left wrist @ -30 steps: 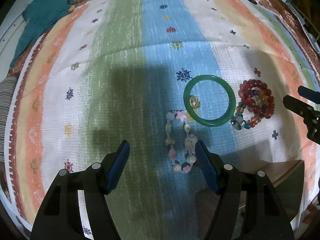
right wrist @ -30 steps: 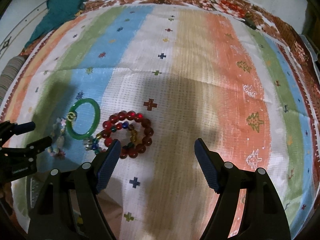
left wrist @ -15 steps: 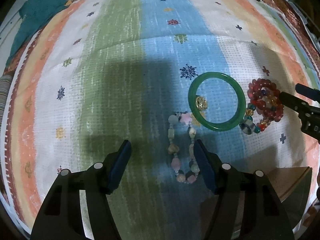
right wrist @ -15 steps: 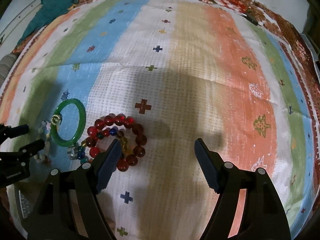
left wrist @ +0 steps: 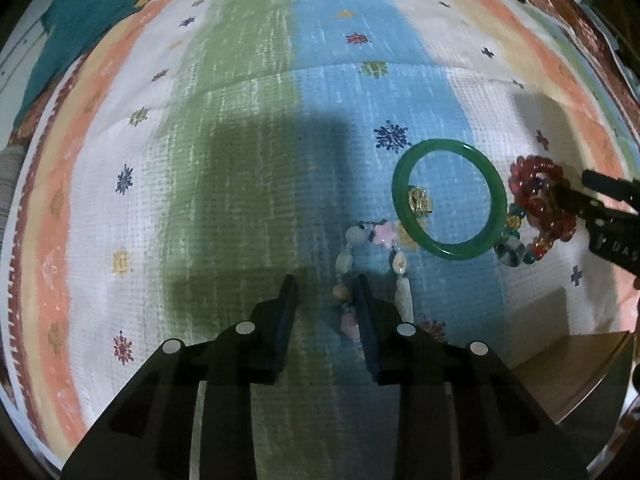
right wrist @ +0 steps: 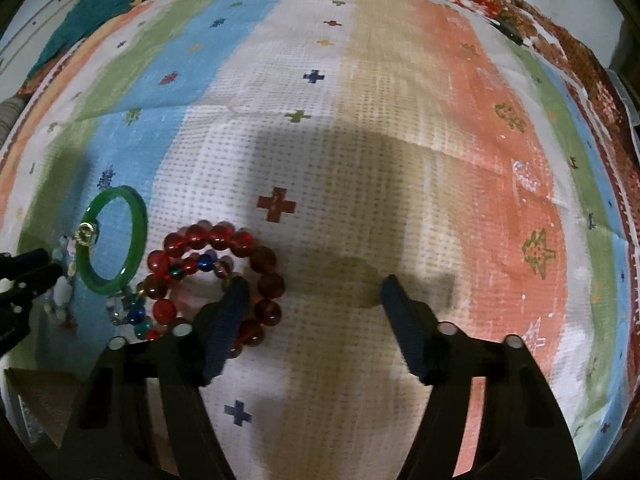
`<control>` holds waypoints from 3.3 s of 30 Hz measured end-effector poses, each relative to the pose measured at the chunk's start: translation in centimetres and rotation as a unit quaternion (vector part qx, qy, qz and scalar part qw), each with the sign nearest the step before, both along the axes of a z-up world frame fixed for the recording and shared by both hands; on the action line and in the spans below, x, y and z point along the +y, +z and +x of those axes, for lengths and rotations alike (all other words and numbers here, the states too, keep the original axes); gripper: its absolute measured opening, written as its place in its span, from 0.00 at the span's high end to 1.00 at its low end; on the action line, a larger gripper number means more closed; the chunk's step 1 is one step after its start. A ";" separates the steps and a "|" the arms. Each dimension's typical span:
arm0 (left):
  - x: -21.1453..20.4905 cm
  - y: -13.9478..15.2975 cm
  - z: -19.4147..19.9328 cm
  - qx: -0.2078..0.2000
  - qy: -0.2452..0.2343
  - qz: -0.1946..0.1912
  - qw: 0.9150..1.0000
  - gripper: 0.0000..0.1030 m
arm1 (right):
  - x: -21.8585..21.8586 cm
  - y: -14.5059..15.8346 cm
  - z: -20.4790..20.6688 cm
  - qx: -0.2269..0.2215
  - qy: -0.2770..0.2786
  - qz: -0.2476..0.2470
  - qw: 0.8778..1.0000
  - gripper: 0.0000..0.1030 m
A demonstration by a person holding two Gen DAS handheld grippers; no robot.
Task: Organize jewelry
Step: 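Grasp and lift pink-white bracelet with left tool while right tool lifts red bead bracelet, then carry pink-white bracelet with left tool while right tool carries red bracelet over tin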
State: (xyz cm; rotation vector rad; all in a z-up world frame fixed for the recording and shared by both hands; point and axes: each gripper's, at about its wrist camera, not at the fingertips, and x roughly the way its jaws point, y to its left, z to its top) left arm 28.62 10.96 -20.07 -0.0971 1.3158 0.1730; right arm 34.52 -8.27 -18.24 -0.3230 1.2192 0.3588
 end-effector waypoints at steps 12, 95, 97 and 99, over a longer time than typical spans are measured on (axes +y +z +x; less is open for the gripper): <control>-0.4 0.7 -0.1 -0.007 -0.002 -0.005 1.000 0.90 | -0.2 0.7 -0.6 0.020 0.004 0.057 0.998 0.86; -8.6 18.5 -13.2 -0.243 -0.112 -0.071 0.961 0.90 | -3.2 17.9 -18.8 -0.171 0.092 0.158 0.968 0.86; -8.9 18.4 -13.5 -0.242 -0.114 -0.071 0.961 0.90 | -3.2 17.8 -19.3 -0.167 0.094 0.159 0.968 0.86; -9.0 18.3 -13.7 -0.240 -0.115 -0.071 0.961 0.90 | -3.2 17.7 -19.5 -0.162 0.096 0.163 0.968 0.86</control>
